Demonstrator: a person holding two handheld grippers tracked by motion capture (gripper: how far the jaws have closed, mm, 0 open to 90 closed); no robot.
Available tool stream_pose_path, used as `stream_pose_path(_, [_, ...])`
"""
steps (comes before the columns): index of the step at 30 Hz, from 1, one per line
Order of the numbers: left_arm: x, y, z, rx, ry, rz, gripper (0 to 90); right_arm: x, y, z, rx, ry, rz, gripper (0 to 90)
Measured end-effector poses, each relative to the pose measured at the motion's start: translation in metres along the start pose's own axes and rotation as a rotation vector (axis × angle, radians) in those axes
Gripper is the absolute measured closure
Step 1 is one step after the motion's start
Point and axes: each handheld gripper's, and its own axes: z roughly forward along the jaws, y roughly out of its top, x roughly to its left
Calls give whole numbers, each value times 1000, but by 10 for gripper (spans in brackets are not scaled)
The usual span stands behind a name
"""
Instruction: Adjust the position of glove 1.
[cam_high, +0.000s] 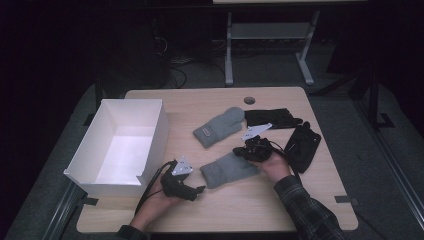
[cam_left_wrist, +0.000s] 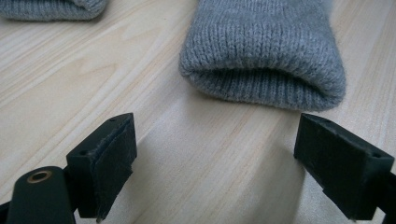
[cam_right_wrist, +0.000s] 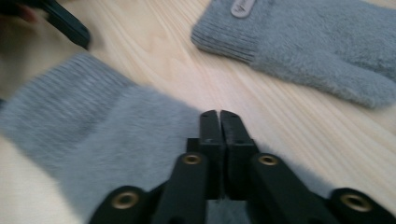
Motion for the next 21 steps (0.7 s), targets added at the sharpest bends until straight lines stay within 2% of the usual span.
stream_pose_path(3, [0, 0, 0, 0, 0, 0, 124, 1, -3, -7, -17, 8, 14, 778])
stream_pose_path(4, [0, 0, 0, 0, 0, 0, 124, 2, -8, -15, -26, -6, 21, 675])
stream_pose_path(5, [0, 0, 0, 0, 0, 1, 124, 2, -8, -15, -26, -6, 21, 675])
stream_pose_path(6, [0, 0, 0, 0, 1, 1, 124, 2, -16, -23, -33, -12, 46, 599])
stream_pose_path(7, [0, 0, 0, 0, 1, 1, 124, 2, -16, -23, -33, -12, 46, 599])
stream_pose_path(8, [0, 0, 0, 0, 2, 6, 124, 3, -25, -31, -27, -26, 53, 517])
stream_pose_path(9, [0, 0, 0, 0, 2, 6, 124, 5, -30, -35, -29, -43, 51, 483])
stream_pose_path(10, [0, 0, 0, 0, 2, 5, 124, 5, -30, -35, -29, -43, 51, 483])
stream_pose_path(12, [0, 0, 0, 0, 2, -2, 123, 8, -47, -47, -37, -70, 62, 413])
stream_pose_path(13, [0, 0, 0, 0, 2, -2, 123, 8, -47, -47, -37, -70, 62, 413])
stream_pose_path(14, [0, 0, 0, 1, 1, -2, 123, 10, -57, -55, -49, -71, 78, 363])
stream_pose_path(15, [0, 0, 0, 0, 1, -2, 123, 10, -57, -55, -49, -71, 78, 363])
stream_pose_path(16, [0, 0, 0, -1, 2, -1, 123, 12, -66, -61, -58, -74, 83, 318])
stream_pose_path(17, [0, 0, 1, -1, 2, -1, 123, 13, -71, -62, -57, -84, 84, 287])
stream_pose_path(21, [0, 1, 1, 0, 3, -2, 124, 15, -85, -63, -37, -96, 94, 262])
